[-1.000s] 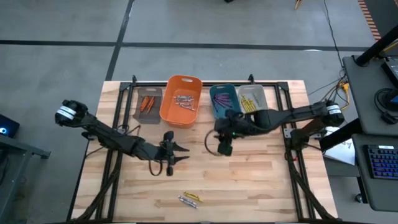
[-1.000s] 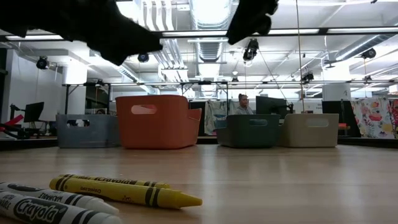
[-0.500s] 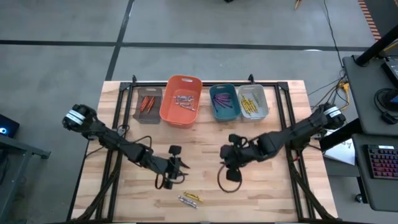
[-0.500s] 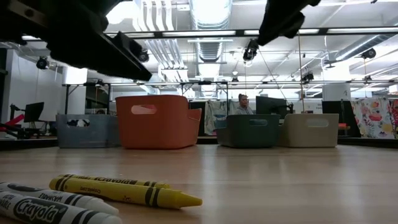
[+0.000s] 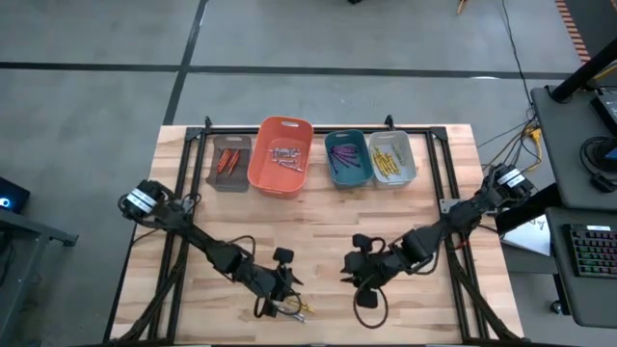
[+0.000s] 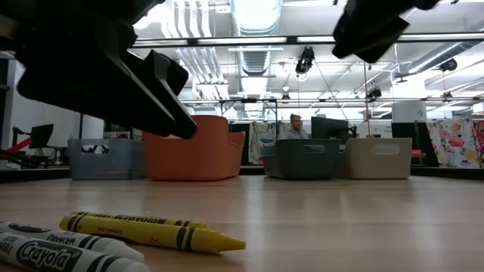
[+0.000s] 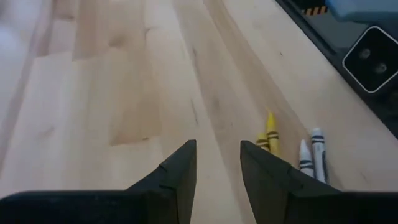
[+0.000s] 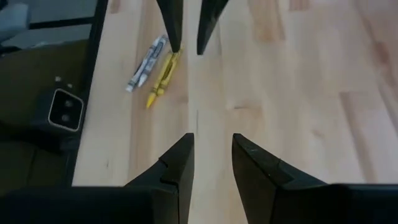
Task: Sort crayons
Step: Put the yellow crayon into the white bin
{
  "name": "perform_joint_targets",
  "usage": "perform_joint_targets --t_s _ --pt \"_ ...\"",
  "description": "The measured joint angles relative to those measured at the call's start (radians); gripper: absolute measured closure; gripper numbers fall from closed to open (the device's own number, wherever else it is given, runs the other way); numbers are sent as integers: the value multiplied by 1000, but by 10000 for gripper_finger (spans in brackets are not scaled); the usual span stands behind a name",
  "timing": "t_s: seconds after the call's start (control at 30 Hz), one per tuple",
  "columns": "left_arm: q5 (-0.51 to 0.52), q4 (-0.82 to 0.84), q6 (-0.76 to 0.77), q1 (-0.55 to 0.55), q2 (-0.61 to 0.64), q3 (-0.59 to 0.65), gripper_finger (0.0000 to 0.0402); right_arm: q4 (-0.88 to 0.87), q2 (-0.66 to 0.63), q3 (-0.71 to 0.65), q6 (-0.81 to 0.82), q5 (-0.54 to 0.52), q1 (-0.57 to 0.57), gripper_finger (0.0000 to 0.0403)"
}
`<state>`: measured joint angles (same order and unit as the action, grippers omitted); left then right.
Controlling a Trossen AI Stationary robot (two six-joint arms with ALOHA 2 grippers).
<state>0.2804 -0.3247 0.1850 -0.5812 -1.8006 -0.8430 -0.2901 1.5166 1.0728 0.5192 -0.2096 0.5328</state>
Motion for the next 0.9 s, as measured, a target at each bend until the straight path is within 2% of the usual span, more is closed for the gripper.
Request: perform_joint_targets --t_s 0.13,0.3,0.5,0.9 --pt "-1 -1 35 -13 -21 -10 289 77 0 -45 26 0 27 305" --pt "6 -2 68 -18 -46 -8 262 179 0 -89 31 0 50 305" --pt "6 -6 88 -23 -60 -14 233 203 0 -102 31 -1 61 305" --pt "-4 0 103 -27 -60 -12 232 201 0 -103 21 -27 61 305"
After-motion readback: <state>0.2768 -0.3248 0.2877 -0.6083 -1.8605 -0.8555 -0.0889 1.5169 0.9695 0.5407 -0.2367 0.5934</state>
